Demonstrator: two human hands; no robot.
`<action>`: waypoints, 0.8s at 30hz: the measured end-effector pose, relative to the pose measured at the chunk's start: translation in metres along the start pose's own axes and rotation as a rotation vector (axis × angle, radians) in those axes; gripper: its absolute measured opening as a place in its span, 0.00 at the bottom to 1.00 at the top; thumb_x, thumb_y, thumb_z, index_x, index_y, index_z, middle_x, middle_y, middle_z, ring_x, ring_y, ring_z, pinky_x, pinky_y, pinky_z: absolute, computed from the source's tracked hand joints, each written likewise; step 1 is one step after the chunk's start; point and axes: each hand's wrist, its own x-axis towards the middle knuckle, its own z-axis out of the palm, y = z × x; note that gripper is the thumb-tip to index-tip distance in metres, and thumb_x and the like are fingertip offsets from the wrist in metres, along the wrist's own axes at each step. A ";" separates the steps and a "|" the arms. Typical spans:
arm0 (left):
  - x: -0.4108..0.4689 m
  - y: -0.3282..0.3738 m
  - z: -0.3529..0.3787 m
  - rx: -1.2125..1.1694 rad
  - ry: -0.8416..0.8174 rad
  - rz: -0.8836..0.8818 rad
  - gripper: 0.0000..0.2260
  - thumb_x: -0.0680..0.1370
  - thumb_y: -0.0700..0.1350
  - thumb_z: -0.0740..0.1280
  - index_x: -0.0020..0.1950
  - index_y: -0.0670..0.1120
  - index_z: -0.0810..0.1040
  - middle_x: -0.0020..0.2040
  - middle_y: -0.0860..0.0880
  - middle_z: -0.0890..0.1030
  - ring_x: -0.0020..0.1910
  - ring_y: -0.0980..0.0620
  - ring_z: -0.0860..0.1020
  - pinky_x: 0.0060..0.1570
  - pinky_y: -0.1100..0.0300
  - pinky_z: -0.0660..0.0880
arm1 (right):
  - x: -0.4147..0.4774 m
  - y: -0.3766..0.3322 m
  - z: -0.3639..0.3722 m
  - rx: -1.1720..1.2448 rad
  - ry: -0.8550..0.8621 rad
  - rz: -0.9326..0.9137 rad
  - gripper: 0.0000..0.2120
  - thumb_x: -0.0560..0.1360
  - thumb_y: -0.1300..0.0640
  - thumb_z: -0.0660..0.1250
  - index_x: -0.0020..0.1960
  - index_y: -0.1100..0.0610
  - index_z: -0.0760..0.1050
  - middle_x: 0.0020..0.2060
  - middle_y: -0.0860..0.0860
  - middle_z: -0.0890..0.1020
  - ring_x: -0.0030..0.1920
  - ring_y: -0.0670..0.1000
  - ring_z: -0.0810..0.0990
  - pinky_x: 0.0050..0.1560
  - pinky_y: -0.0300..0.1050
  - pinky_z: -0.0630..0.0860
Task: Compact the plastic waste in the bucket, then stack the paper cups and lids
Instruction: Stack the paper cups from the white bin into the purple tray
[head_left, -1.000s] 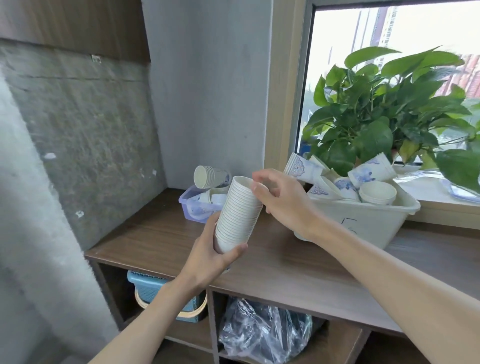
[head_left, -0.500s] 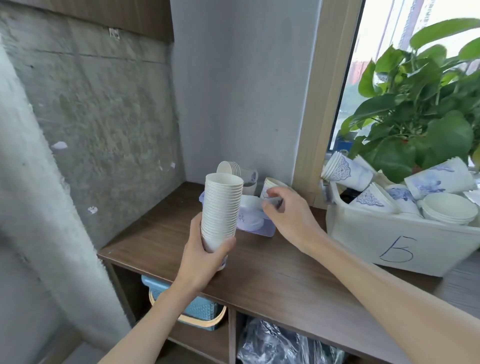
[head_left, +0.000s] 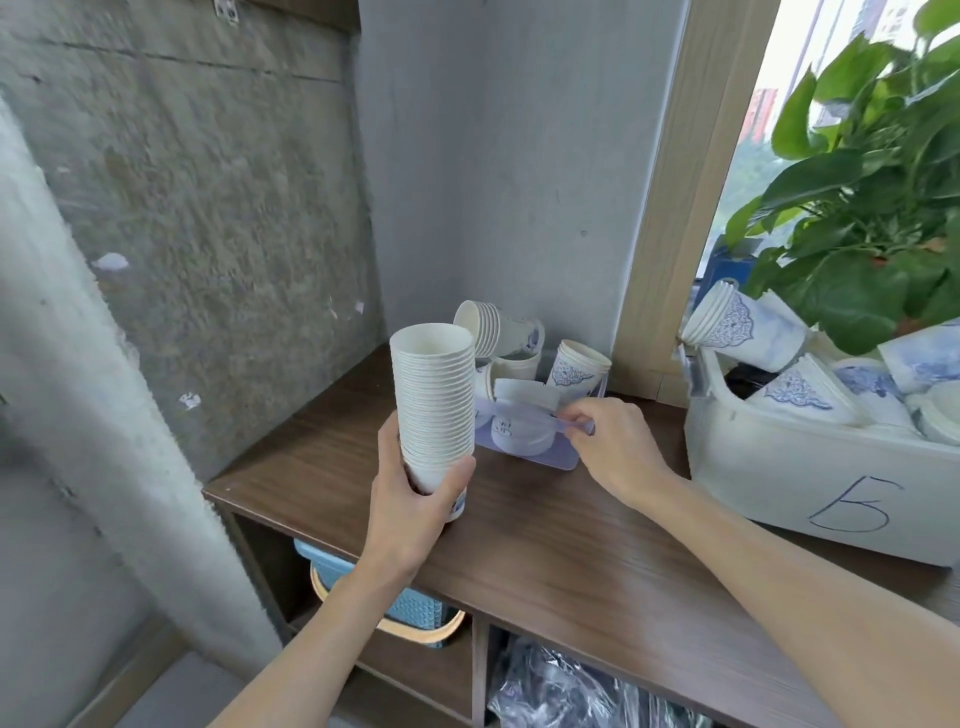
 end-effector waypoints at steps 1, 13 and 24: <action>0.000 0.001 0.001 0.021 -0.005 0.000 0.32 0.72 0.49 0.76 0.69 0.55 0.62 0.49 0.76 0.76 0.49 0.71 0.77 0.41 0.75 0.74 | -0.002 0.001 -0.002 -0.004 0.000 -0.004 0.08 0.77 0.60 0.65 0.53 0.55 0.82 0.49 0.51 0.84 0.48 0.51 0.79 0.46 0.43 0.74; 0.008 0.004 -0.007 0.093 0.033 -0.021 0.30 0.74 0.39 0.76 0.66 0.55 0.61 0.46 0.67 0.79 0.38 0.71 0.78 0.37 0.73 0.75 | -0.023 -0.001 -0.025 -0.107 0.023 0.008 0.04 0.76 0.57 0.64 0.46 0.52 0.78 0.44 0.46 0.80 0.49 0.51 0.77 0.47 0.51 0.77; 0.022 -0.013 -0.015 0.041 0.082 -0.048 0.31 0.73 0.39 0.76 0.66 0.53 0.61 0.52 0.55 0.78 0.43 0.69 0.80 0.36 0.74 0.75 | 0.052 -0.047 -0.014 -0.161 0.090 -0.262 0.31 0.71 0.48 0.70 0.70 0.54 0.63 0.64 0.52 0.72 0.65 0.55 0.66 0.65 0.52 0.65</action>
